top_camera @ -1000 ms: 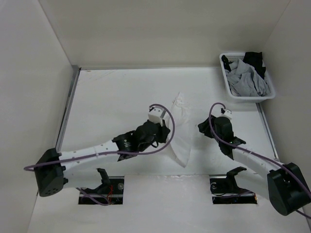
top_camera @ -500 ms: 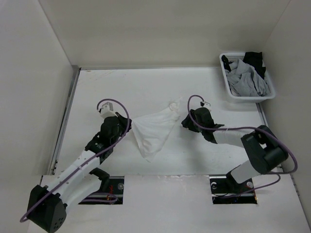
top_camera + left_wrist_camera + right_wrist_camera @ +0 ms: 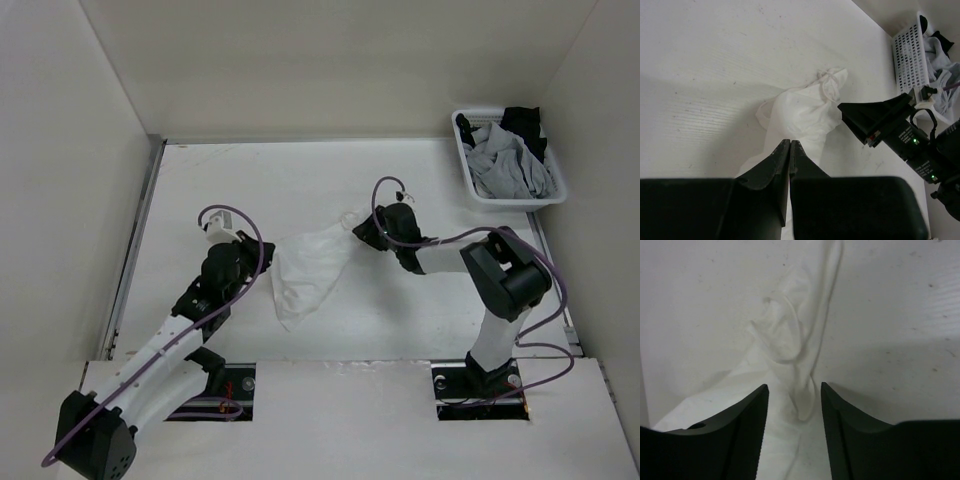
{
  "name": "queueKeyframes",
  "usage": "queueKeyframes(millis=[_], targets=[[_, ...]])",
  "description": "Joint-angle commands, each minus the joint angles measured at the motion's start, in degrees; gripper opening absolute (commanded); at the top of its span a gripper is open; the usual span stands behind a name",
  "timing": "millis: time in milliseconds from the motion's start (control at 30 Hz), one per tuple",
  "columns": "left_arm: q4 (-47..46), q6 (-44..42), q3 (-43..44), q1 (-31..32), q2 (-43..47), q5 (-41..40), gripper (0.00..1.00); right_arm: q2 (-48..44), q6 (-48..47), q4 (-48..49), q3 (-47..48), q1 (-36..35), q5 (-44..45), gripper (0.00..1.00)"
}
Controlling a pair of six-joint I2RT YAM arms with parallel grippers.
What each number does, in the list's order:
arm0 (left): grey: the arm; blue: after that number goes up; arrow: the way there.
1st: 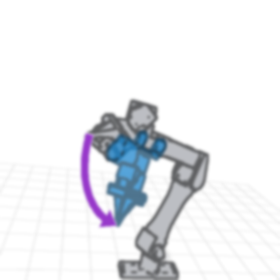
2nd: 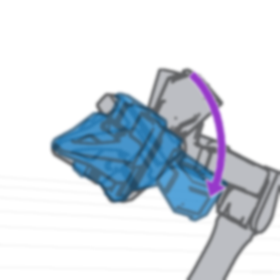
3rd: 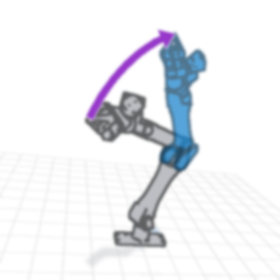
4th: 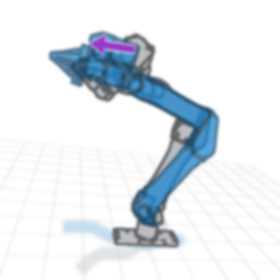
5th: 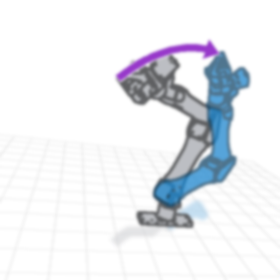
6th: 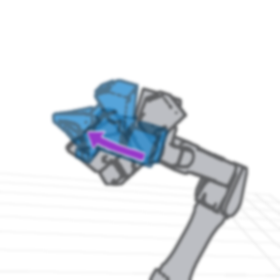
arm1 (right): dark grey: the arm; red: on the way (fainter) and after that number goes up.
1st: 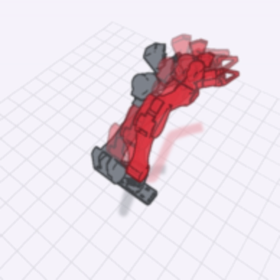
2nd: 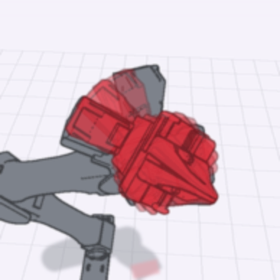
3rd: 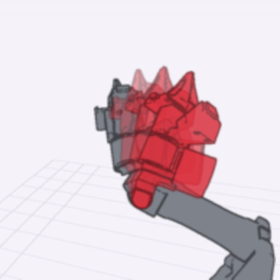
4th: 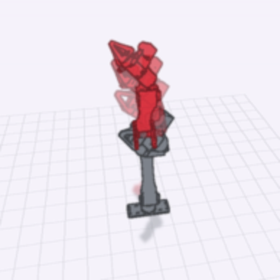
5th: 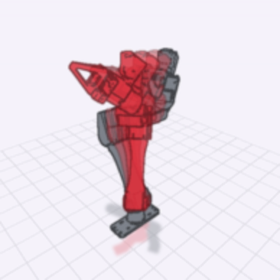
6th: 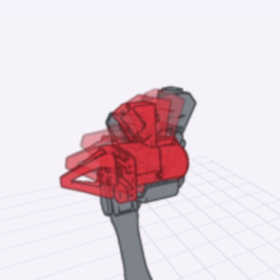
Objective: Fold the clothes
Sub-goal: Flatten the tank top out
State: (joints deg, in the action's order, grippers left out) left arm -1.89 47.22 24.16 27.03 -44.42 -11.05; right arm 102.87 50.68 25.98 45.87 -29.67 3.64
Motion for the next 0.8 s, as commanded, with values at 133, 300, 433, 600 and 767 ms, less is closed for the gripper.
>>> queueKeyframes(millis=[133,300,433,600,767], targets=[[-2.51,-1.52,0.27,0.44,2.41,1.12,0.00,-0.81,1.45,3.82,2.74,-0.25,-1.19,0.01],[-0.31,-3.27,5.27,2.98,7.15,0.15,0.00,-21.43,-6.10,-4.59,-2.27,-2.44,6.54,0.00],[1.71,-6.78,9.75,7.89,12.42,-3.53,0.00,-42.26,-12.08,-19.17,-2.02,-6.66,13.31,0.00],[1.89,-11.44,12.57,17.03,16.73,-9.77,0.00,-57.06,-18.67,-36.24,8.34,-12.02,21.66,0.00],[1.19,-12.68,11.61,27.14,17.53,-16.88,0.00,-54.46,-23.07,-39.42,15.82,-10.64,21.33,0.01]])
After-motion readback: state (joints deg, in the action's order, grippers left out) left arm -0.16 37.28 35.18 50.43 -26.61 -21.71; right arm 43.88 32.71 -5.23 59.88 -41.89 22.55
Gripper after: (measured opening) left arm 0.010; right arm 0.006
